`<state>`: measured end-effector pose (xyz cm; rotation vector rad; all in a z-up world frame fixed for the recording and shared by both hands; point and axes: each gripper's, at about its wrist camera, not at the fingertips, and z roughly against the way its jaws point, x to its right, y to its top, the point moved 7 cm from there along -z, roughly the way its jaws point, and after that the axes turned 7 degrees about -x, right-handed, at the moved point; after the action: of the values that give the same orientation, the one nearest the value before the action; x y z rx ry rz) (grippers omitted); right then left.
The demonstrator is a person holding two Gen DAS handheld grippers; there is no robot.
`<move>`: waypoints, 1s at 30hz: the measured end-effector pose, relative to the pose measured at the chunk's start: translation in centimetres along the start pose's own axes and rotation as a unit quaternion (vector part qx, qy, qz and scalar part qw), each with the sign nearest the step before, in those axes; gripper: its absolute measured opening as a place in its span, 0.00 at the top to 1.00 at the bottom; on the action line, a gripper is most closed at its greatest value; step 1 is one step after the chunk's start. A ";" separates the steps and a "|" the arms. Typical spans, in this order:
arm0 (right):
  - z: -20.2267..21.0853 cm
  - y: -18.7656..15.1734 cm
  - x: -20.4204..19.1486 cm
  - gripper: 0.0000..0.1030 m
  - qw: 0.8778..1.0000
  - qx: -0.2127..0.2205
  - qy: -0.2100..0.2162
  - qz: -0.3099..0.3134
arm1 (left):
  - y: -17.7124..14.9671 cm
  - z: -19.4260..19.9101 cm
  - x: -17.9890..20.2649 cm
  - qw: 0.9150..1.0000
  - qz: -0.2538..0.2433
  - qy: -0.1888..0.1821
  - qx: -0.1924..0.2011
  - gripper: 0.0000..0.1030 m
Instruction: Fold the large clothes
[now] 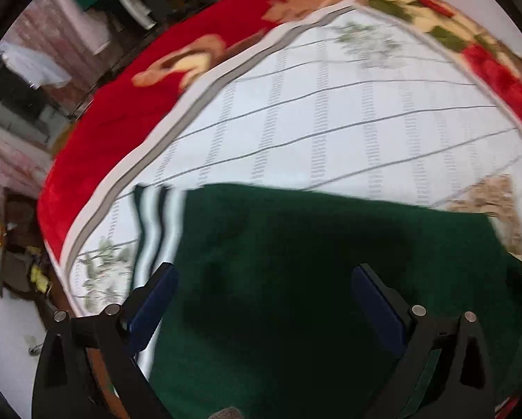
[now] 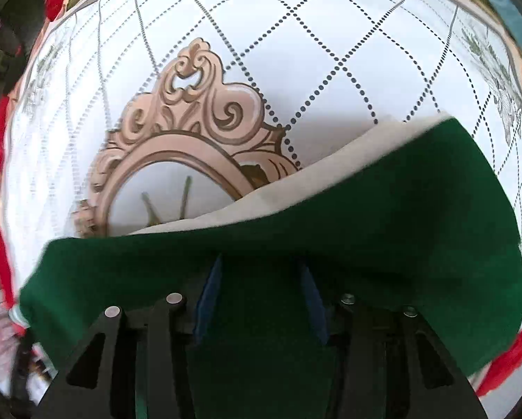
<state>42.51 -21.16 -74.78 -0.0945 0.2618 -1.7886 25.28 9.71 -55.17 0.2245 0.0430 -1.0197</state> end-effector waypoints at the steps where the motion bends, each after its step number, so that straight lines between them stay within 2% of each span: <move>1: 1.3 -0.4 0.2 0.53 1.000 0.006 0.026 -0.005 | -0.2 0.6 1.4 1.000 -0.012 -0.010 0.005 0.00; 2: 2.3 -0.9 0.5 0.53 0.999 0.014 0.037 -0.008 | -0.3 1.0 2.6 1.000 -0.024 -0.018 0.007 0.00; 4: 4.6 -2.2 2.3 0.53 0.999 0.033 0.028 -0.023 | -0.7 1.3 5.9 0.998 -0.052 -0.031 0.010 0.00; 6: 6.3 -3.5 6.0 0.53 0.997 0.050 0.015 -0.055 | -0.9 0.9 8.5 0.996 -0.079 -0.034 0.009 0.00; 7: 6.3 -4.2 8.4 0.53 0.997 0.048 0.012 -0.067 | -0.9 0.2 9.8 0.995 -0.094 -0.022 0.009 0.00; 9: 4.5 -3.6 11.5 0.54 0.995 0.030 0.021 -0.090 | -0.9 -1.4 11.5 0.994 -0.110 -0.002 0.005 0.00; 10: 3.1 -2.7 12.9 0.67 0.994 0.027 0.022 -0.100 | -0.7 -3.0 12.1 0.994 -0.112 0.012 -0.004 0.00; 11: 1.7 -1.7 14.1 0.73 0.994 0.030 0.009 -0.102 | -0.6 -4.5 12.4 0.994 -0.111 0.015 -0.017 0.00; 14: -0.7 0.5 15.7 0.75 0.991 0.034 0.035 -0.123 | -0.3 -6.1 12.1 0.996 -0.082 -0.011 -0.031 0.00; 17: 0.8 0.7 14.5 0.75 0.996 0.007 -0.007 -0.088 | -0.2 -4.6 10.4 0.998 -0.042 -0.016 -0.037 0.00; 20: 3.5 -0.7 11.8 0.75 0.998 0.010 0.040 -0.050 | -1.1 -1.1 6.8 0.999 0.018 -0.026 -0.017 0.00; 22: 5.3 -2.3 8.0 0.74 0.998 0.020 0.057 0.014 | -2.7 0.7 3.8 0.997 0.066 -0.028 -0.012 0.00; 24: 5.4 -3.8 3.6 0.69 0.994 0.006 0.082 0.075 | -5.1 1.8 0.2 0.993 0.115 -0.027 -0.020 0.00; 26: 3.3 -5.6 -1.5 0.66 0.984 -0.037 0.100 0.144 | -8.7 2.3 -3.7 0.984 0.173 -0.021 -0.041 0.01; 27: 2.2 -6.0 -3.5 0.67 0.980 -0.056 0.094 0.169 | -9.9 2.1 -4.6 0.980 0.191 -0.021 -0.049 0.01; 28: 0.0 -6.6 -5.1 0.67 0.975 -0.075 0.063 0.201 | -11.8 1.8 -6.3 0.973 0.221 -0.025 -0.061 0.01; 30: -2.3 -6.0 -6.5 0.66 0.971 -0.049 0.005 0.235 | -15.0 0.7 -8.6 0.958 0.274 -0.036 -0.081 0.01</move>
<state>37.82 -13.34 -75.20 -0.0856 0.3485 -1.3056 8.01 9.29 -55.72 0.0421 -0.0029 -0.4665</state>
